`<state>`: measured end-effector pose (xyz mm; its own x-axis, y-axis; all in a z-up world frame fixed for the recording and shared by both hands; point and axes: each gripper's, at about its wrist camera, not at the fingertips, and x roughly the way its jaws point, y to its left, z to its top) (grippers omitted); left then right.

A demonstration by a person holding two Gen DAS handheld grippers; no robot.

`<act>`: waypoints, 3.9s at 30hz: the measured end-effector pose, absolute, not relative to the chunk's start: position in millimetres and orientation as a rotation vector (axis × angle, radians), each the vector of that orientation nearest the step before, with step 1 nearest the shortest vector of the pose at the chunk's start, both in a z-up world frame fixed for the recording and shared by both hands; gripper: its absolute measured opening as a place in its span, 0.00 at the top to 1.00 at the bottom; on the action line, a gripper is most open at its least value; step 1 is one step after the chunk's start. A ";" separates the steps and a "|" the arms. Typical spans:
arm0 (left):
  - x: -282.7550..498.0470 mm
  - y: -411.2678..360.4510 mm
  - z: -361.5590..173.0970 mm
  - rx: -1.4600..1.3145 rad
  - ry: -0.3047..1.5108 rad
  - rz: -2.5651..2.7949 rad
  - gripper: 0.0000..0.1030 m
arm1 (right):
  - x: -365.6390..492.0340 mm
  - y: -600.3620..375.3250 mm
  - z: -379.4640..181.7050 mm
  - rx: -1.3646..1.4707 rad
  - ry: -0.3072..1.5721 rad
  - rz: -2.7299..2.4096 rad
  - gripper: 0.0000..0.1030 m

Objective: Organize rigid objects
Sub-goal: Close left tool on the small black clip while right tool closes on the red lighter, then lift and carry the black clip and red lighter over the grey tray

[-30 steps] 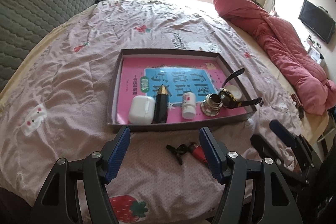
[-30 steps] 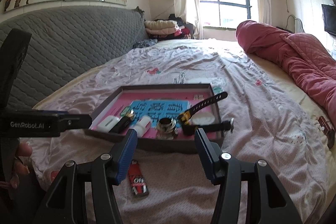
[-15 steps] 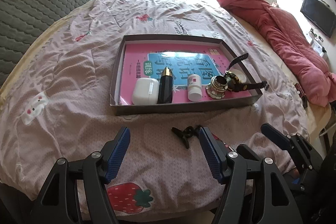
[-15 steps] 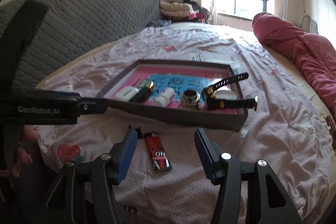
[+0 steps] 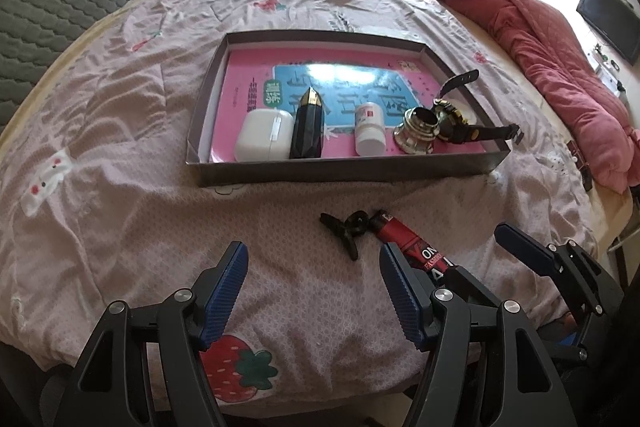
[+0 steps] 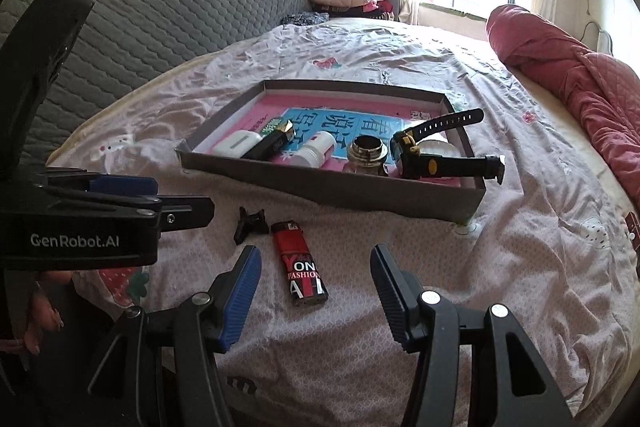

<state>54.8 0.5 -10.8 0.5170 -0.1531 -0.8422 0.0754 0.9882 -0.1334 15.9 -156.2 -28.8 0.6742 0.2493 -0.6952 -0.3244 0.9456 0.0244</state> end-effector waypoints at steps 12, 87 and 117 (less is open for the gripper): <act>62.4 -5.9 -24.4 -0.093 1.050 -0.138 0.32 | 25.7 -152.4 -42.0 -0.098 0.827 0.338 0.45; 82.2 -24.0 -16.7 -0.013 0.994 -0.075 0.64 | 59.7 -175.8 -33.9 0.009 0.717 0.327 0.79; 85.1 20.6 38.6 -0.042 0.804 -0.035 0.64 | 45.8 -198.4 16.0 0.042 0.500 0.273 0.79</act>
